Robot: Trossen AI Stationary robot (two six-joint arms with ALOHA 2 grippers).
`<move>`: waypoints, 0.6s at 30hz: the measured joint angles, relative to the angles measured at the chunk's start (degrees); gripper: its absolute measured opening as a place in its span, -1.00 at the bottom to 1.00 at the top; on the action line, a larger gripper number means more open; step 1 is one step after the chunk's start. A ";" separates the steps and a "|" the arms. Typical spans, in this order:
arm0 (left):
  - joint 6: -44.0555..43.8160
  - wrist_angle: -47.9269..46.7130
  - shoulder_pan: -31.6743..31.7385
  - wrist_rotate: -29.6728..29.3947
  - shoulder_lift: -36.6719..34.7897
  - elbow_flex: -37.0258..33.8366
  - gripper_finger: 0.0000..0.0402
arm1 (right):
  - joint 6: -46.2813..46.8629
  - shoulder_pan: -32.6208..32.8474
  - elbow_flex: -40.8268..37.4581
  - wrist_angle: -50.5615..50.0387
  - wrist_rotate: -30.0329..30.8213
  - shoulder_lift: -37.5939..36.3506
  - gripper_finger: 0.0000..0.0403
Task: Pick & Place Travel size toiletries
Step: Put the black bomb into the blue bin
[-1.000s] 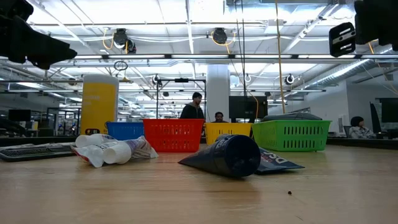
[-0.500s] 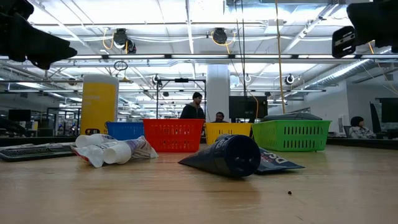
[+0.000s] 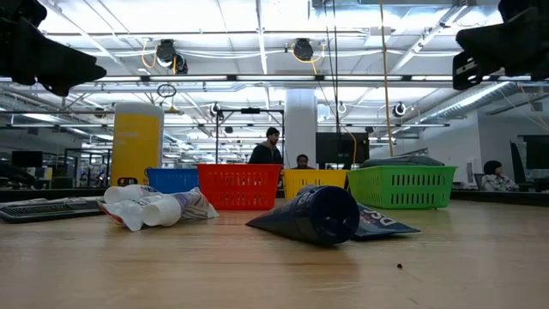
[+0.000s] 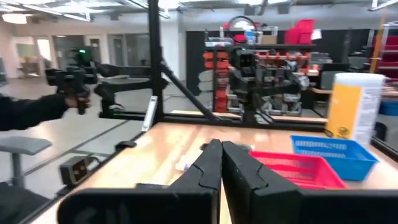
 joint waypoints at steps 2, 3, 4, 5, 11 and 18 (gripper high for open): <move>0.02 0.00 -0.02 0.00 0.00 0.02 -0.11 | -0.16 -1.55 0.00 -0.25 0.04 -0.03 -1.00; 0.02 0.00 -0.02 0.00 0.00 0.02 -0.11 | -0.17 -2.35 0.00 -0.45 0.04 -0.02 -1.00; 0.02 0.00 -0.02 0.00 0.00 0.02 -0.11 | -0.24 -3.27 0.00 -0.74 0.06 0.00 -1.00; 0.02 0.00 0.00 0.00 0.00 0.02 -0.11 | -0.37 -4.17 0.00 -0.94 0.29 -0.01 -1.00; 0.02 -0.02 -0.01 0.00 0.00 0.02 -0.11 | -0.06 -8.80 0.00 -2.36 4.09 0.00 -1.00; 0.04 -0.02 -0.01 0.00 0.02 0.02 -0.11 | -0.80 -9.95 0.00 -2.36 3.99 0.00 -1.00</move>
